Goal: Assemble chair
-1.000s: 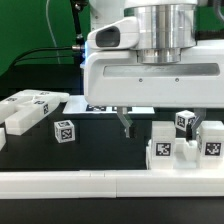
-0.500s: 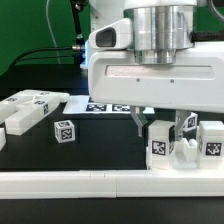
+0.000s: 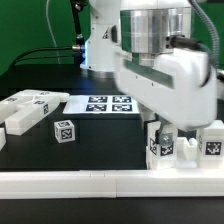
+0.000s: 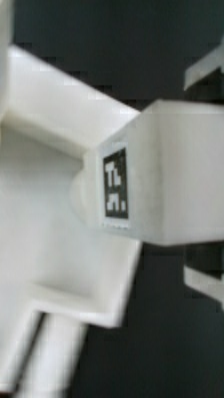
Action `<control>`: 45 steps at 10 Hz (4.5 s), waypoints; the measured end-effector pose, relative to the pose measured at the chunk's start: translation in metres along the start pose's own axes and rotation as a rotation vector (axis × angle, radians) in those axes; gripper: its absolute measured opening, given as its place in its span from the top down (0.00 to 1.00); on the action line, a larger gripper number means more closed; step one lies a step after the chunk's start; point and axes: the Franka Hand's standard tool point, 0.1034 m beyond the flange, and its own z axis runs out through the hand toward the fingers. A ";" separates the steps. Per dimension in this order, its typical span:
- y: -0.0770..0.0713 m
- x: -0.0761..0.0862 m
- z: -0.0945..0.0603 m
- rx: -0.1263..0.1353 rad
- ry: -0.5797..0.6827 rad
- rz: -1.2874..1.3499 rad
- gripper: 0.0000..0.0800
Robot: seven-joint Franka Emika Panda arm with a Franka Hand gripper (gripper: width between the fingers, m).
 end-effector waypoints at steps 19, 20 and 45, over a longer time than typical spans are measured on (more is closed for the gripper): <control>0.026 -0.030 -0.033 0.039 -0.013 -0.140 0.19; 0.033 -0.036 -0.034 0.035 -0.016 -0.201 0.19; 0.033 0.015 0.040 0.285 0.493 -1.577 0.19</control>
Offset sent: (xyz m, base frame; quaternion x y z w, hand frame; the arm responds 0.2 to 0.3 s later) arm 0.0020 -0.0005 0.0025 0.0010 -0.0015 0.1443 0.9895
